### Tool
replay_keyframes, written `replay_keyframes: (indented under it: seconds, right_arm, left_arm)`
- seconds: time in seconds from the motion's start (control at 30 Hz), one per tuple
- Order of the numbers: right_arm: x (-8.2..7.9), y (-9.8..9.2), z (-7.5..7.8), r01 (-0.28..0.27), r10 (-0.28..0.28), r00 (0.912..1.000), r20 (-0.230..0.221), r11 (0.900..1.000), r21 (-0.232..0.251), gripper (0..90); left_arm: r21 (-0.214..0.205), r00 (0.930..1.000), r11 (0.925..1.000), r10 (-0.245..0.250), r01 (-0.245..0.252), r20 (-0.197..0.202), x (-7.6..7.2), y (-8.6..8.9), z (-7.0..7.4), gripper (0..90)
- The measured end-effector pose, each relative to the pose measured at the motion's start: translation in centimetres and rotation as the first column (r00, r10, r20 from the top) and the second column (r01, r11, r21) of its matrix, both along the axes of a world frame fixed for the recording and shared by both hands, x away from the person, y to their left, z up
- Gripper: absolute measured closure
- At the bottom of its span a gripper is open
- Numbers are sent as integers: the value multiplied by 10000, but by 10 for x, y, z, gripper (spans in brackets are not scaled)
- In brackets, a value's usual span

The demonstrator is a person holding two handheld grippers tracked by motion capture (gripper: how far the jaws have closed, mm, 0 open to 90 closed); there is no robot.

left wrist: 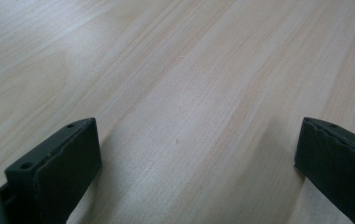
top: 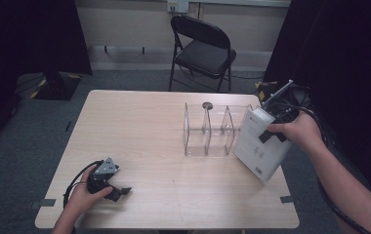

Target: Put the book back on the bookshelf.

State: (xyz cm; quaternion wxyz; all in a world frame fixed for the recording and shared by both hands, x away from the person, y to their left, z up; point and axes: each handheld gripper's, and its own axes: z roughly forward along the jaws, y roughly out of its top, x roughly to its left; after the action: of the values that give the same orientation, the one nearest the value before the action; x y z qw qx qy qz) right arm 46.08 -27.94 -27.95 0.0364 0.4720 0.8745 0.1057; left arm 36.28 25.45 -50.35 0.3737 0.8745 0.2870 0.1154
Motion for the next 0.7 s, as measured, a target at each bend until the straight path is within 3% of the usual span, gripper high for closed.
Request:
replay_keyframes:
  seconds: [0.7]
  right_arm:
    - [12,3,1,599,-600,9982,60,9982,85,525]
  left_arm:
    - [29,10000,10000,-30,30,-2,0,0,0,0]
